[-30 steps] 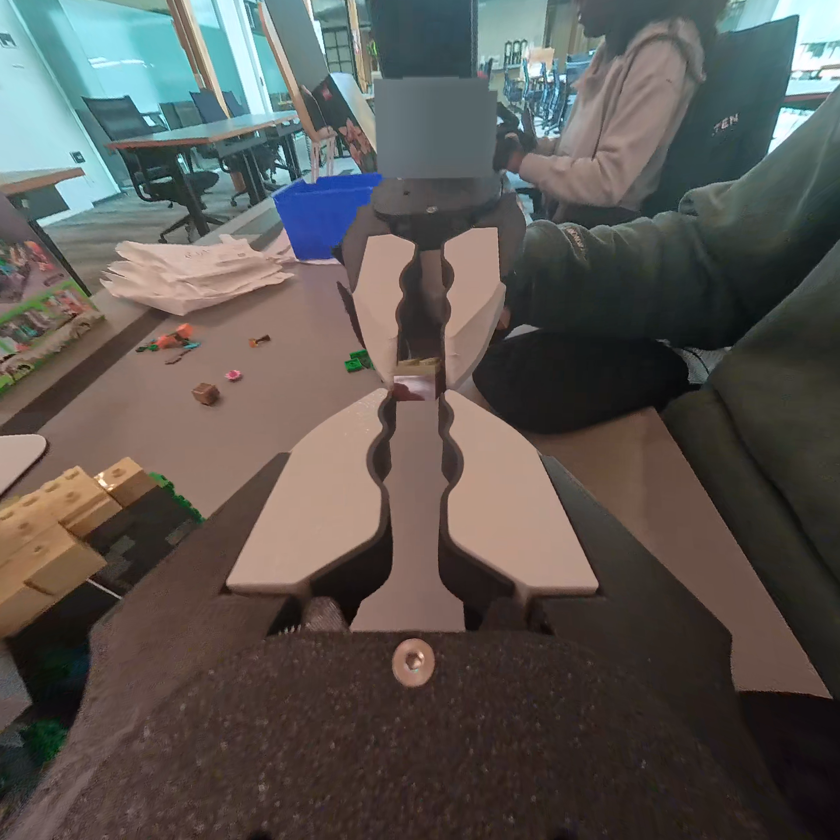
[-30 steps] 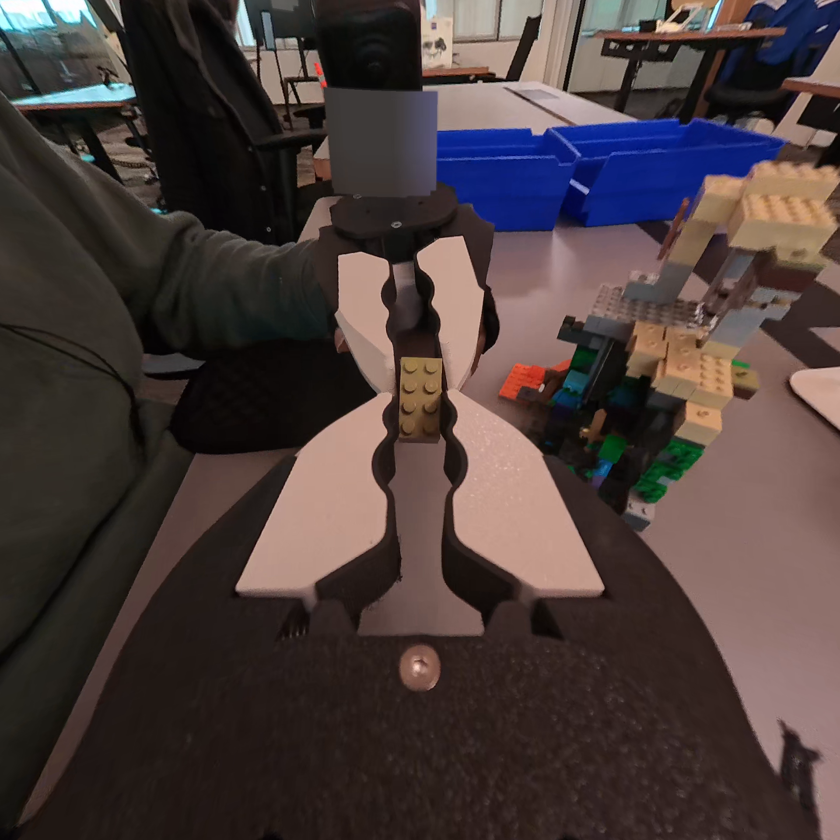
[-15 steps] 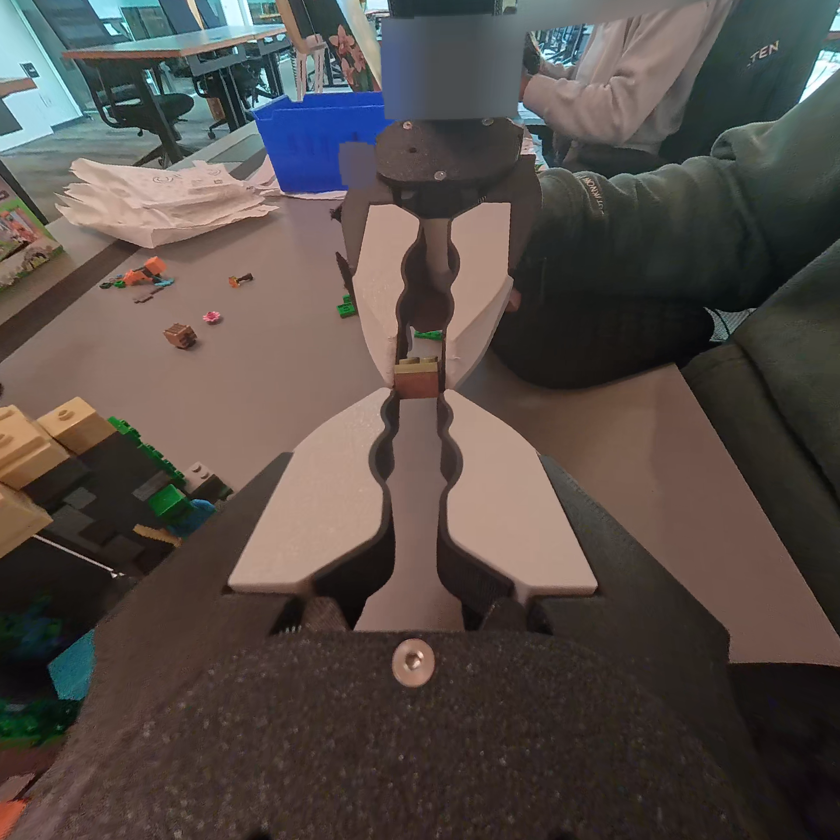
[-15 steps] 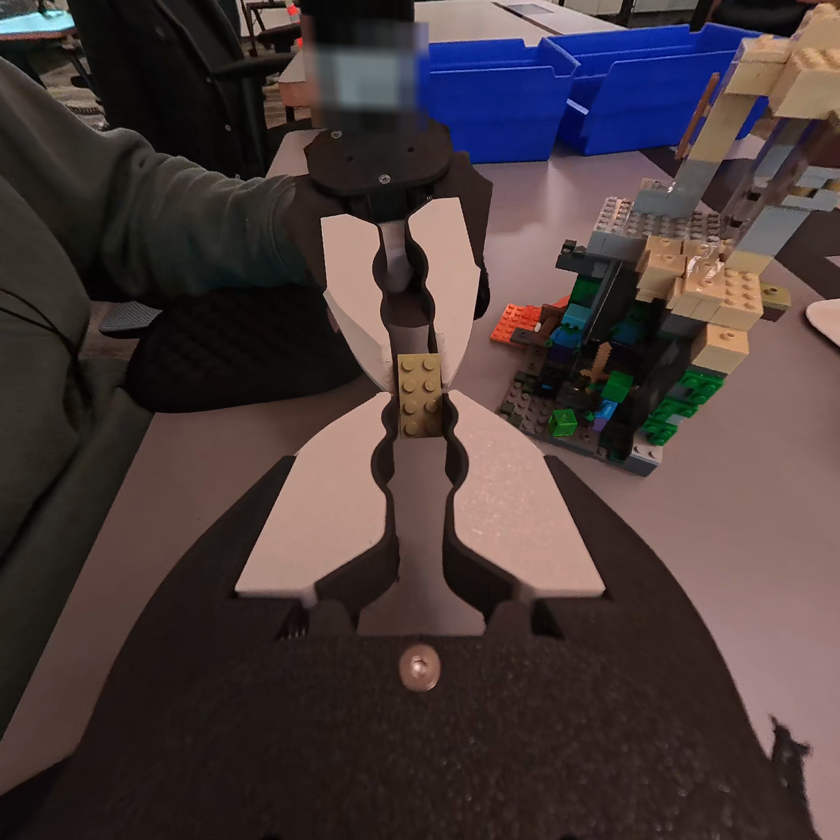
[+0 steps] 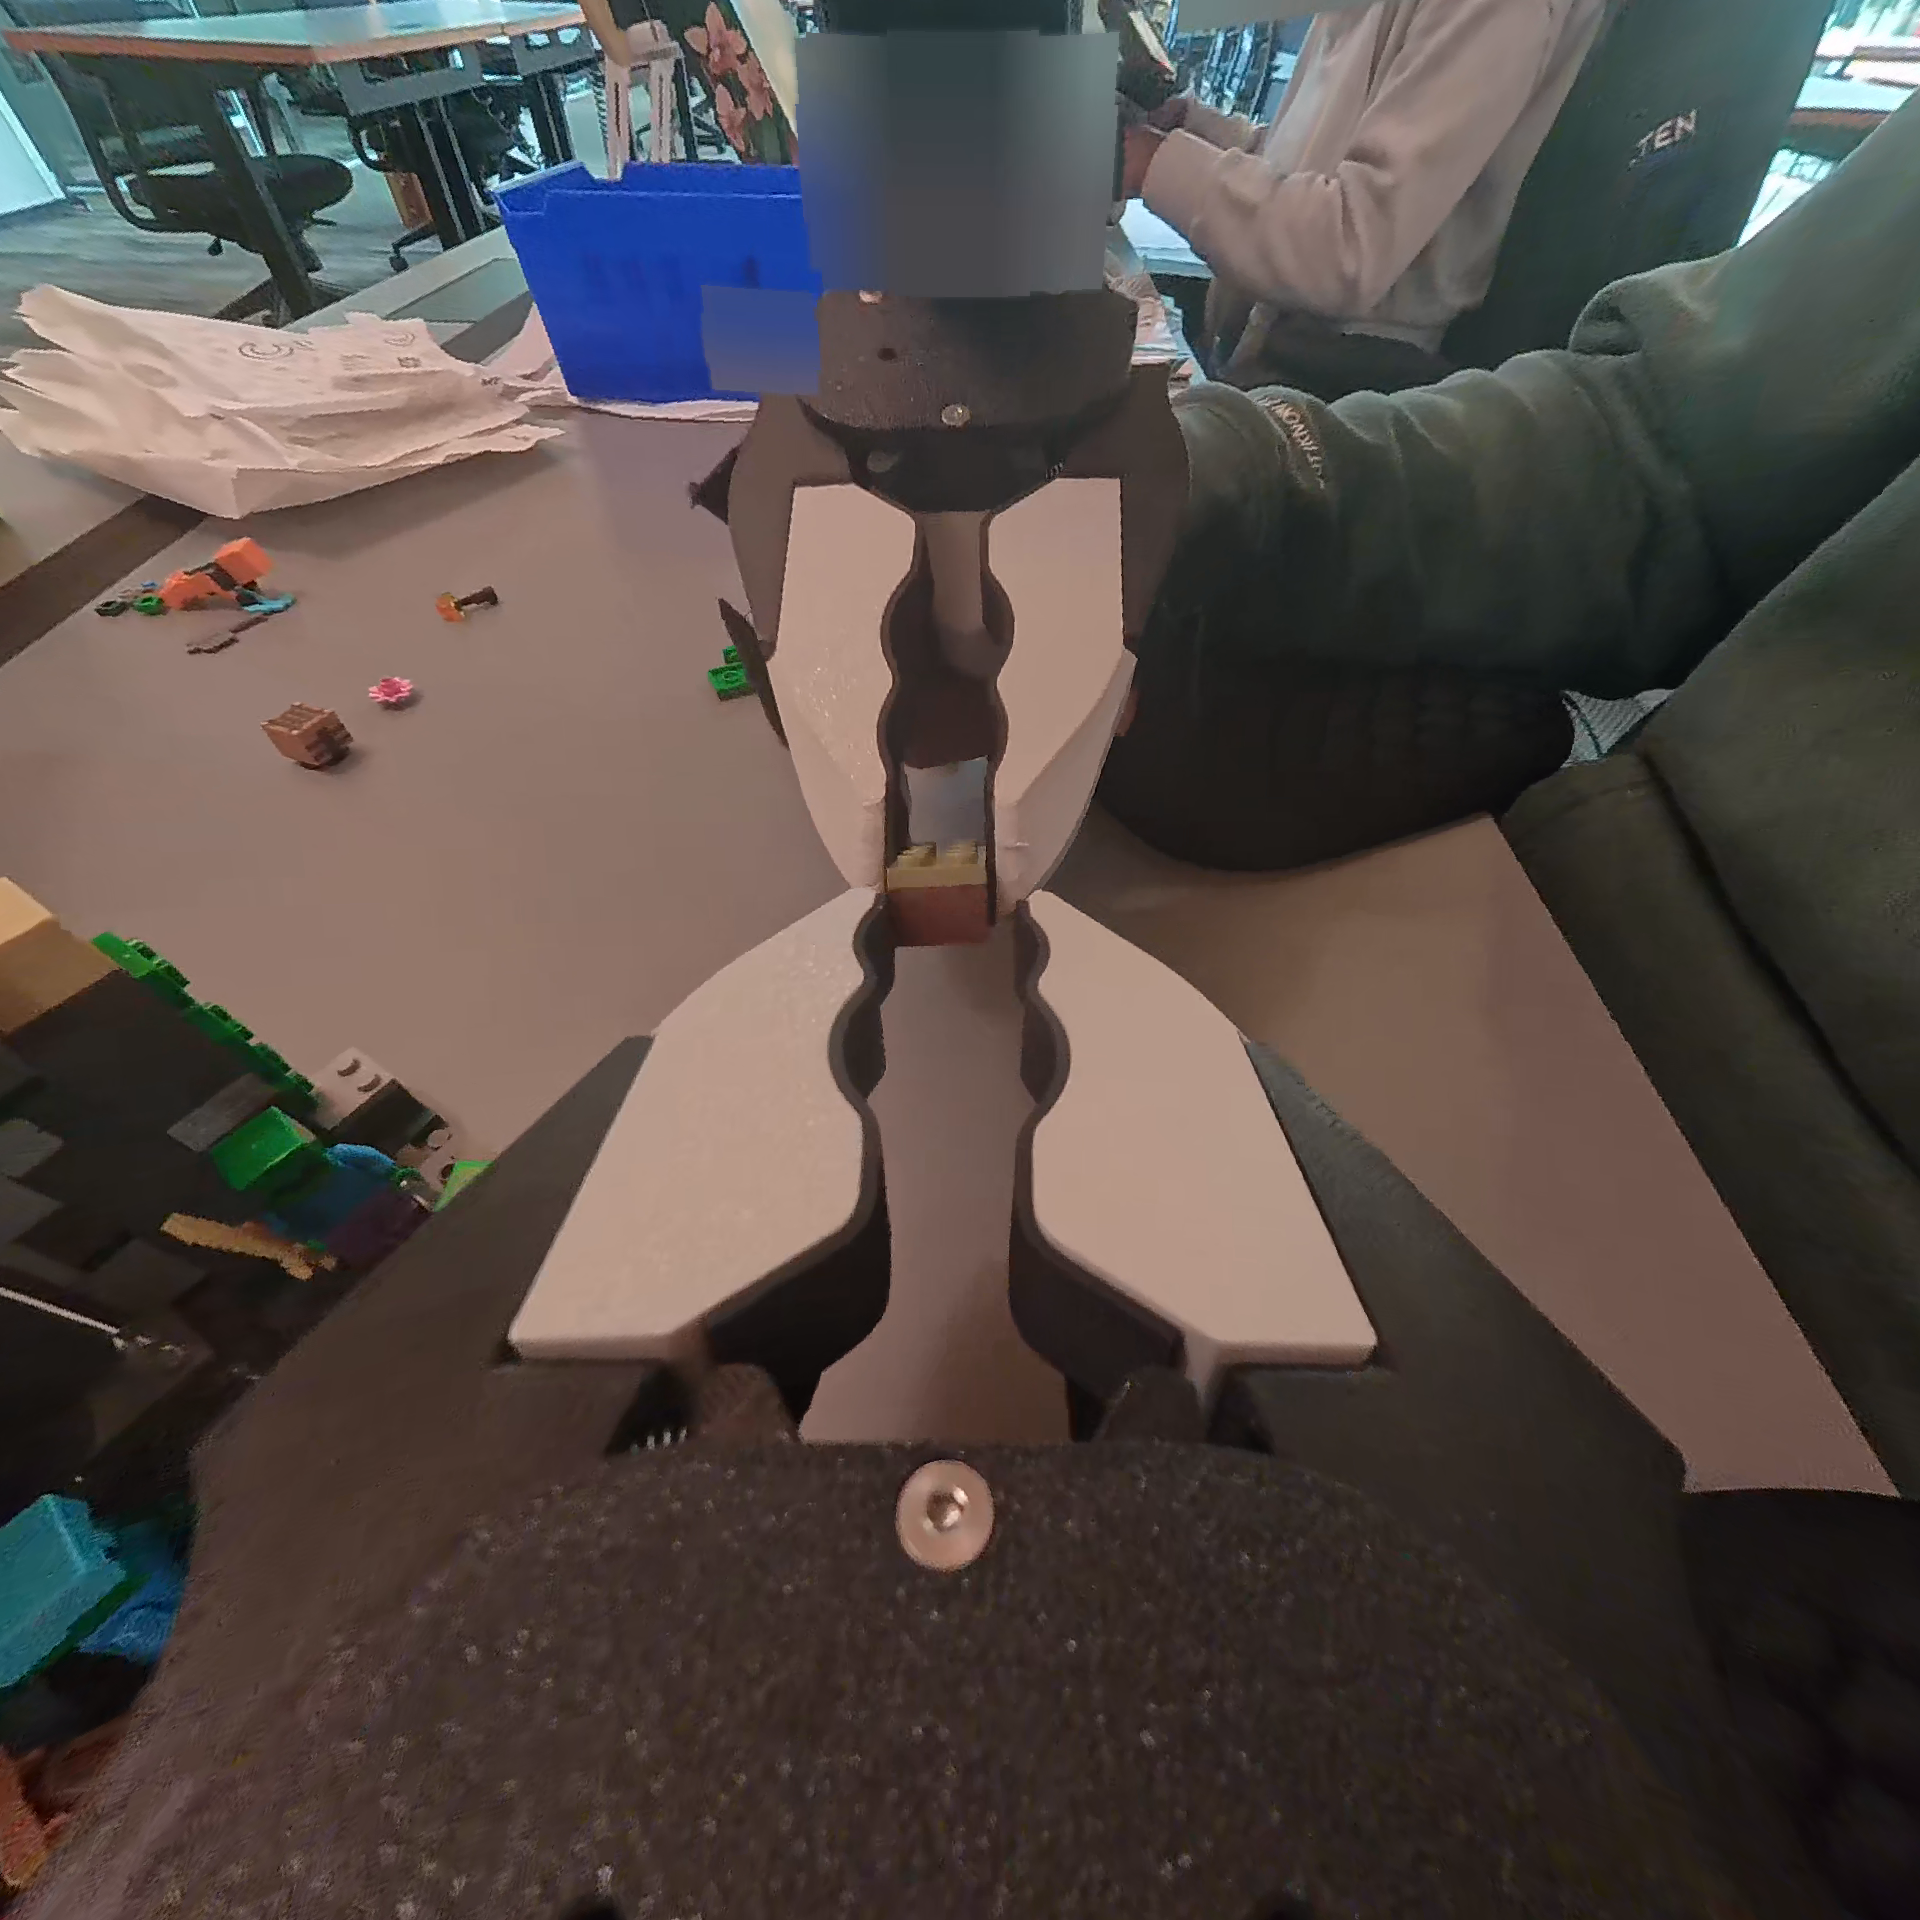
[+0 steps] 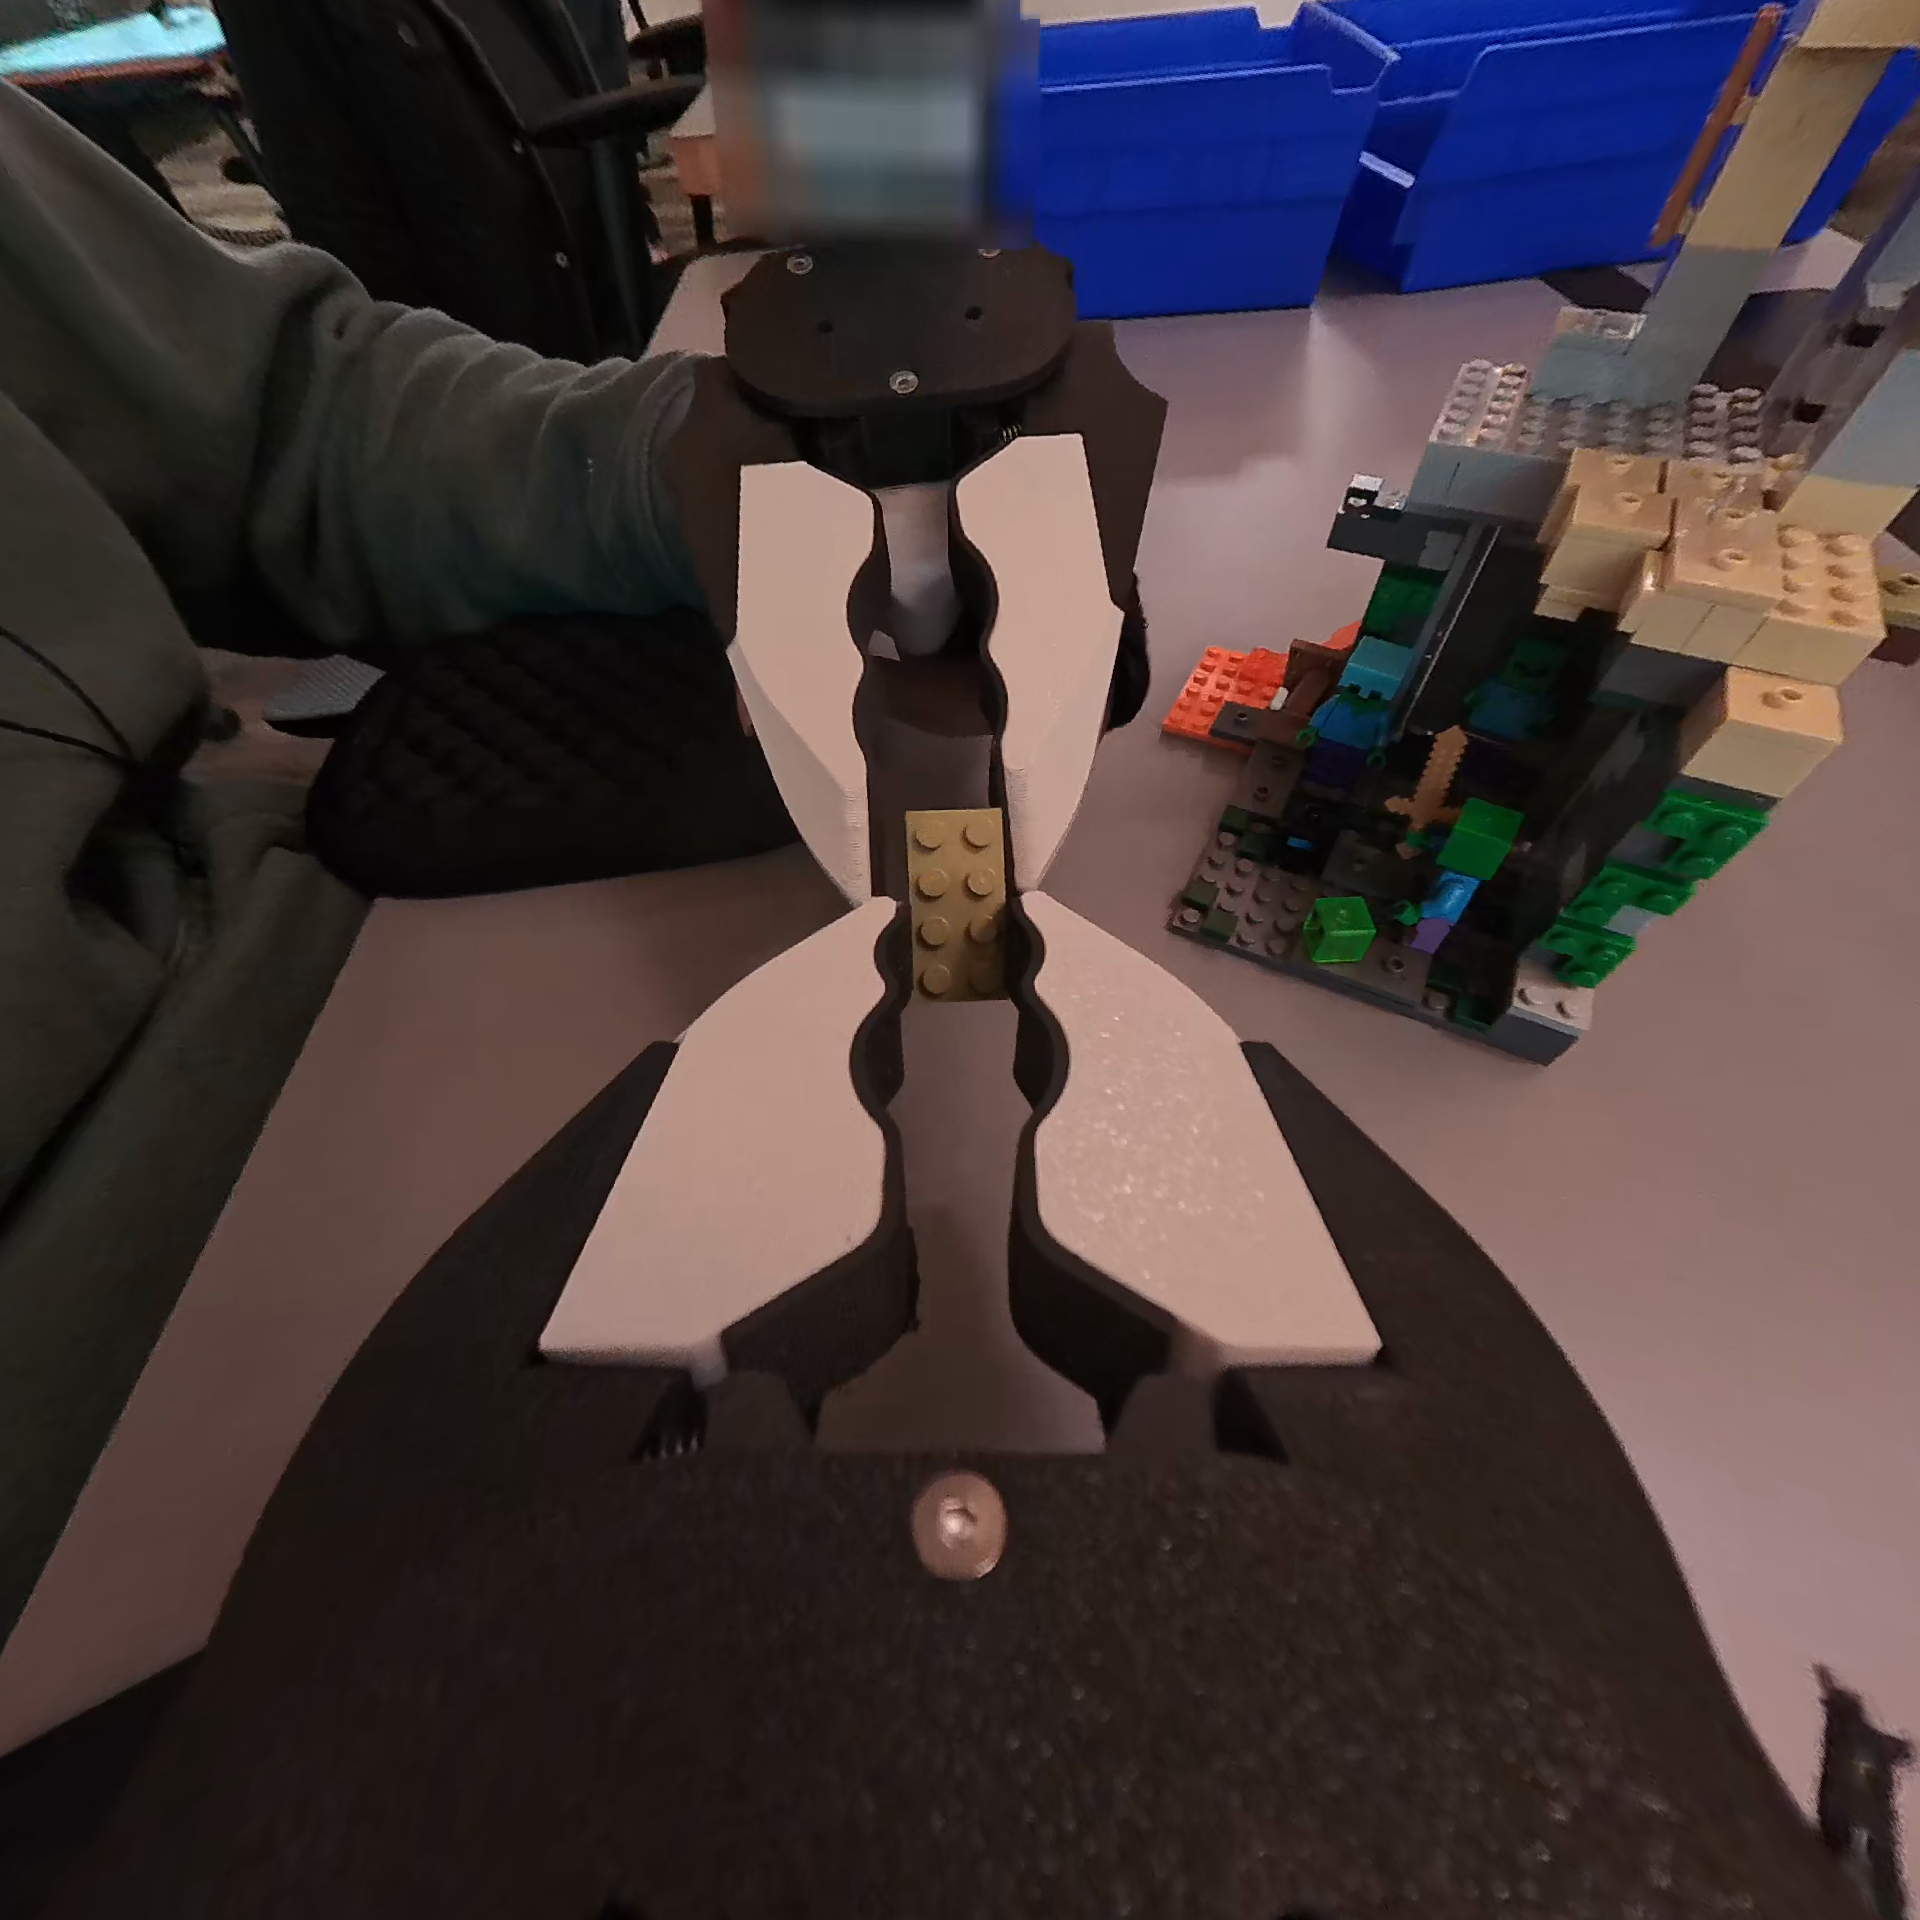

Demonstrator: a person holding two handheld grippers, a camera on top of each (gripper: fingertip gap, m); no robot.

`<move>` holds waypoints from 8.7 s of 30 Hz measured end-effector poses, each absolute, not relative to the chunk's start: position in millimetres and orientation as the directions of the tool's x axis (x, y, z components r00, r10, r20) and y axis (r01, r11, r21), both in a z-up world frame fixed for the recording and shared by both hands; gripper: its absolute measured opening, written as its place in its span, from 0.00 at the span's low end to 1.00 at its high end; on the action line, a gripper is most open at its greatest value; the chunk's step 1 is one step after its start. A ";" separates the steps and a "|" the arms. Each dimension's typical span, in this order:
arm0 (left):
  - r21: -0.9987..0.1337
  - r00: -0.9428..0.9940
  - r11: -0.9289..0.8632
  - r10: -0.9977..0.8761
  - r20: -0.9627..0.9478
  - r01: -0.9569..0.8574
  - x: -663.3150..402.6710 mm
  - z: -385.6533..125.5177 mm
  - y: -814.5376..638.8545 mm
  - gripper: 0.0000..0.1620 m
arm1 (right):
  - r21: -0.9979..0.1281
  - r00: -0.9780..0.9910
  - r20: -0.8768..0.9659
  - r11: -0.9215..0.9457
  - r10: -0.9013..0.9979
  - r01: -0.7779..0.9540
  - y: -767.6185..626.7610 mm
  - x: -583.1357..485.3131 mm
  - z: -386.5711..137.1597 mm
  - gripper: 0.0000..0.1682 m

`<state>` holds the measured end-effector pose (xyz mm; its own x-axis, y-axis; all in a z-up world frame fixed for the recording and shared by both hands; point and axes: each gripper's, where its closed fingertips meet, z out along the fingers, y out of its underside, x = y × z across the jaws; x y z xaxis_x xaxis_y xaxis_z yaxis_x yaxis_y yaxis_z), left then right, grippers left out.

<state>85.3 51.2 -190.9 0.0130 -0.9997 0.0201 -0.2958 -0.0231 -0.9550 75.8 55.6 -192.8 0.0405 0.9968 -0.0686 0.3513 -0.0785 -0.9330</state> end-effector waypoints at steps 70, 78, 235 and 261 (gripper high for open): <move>-0.861 0.040 0.078 -0.993 -0.114 -0.503 88.7 -222.5 49.8 0.10 | -0.867 0.024 -0.064 -0.068 0.998 0.494 48.3 82.5 -217.9 0.12; -0.856 0.100 0.012 -0.992 -0.075 -0.517 85.4 -224.1 58.7 0.11 | -0.838 0.091 0.073 0.012 0.993 0.545 58.9 80.4 -218.1 0.10; -0.841 -0.267 0.385 -0.916 -0.299 -0.380 92.5 -194.5 -15.5 0.12 | -0.763 -0.273 -0.513 -0.287 0.814 0.579 -22.1 88.6 -198.2 0.11; -0.852 -0.083 0.330 -0.942 -0.325 -0.406 90.1 -192.5 13.7 0.11 | -0.728 0.099 0.548 0.415 0.831 0.545 11.4 85.9 -183.1 0.10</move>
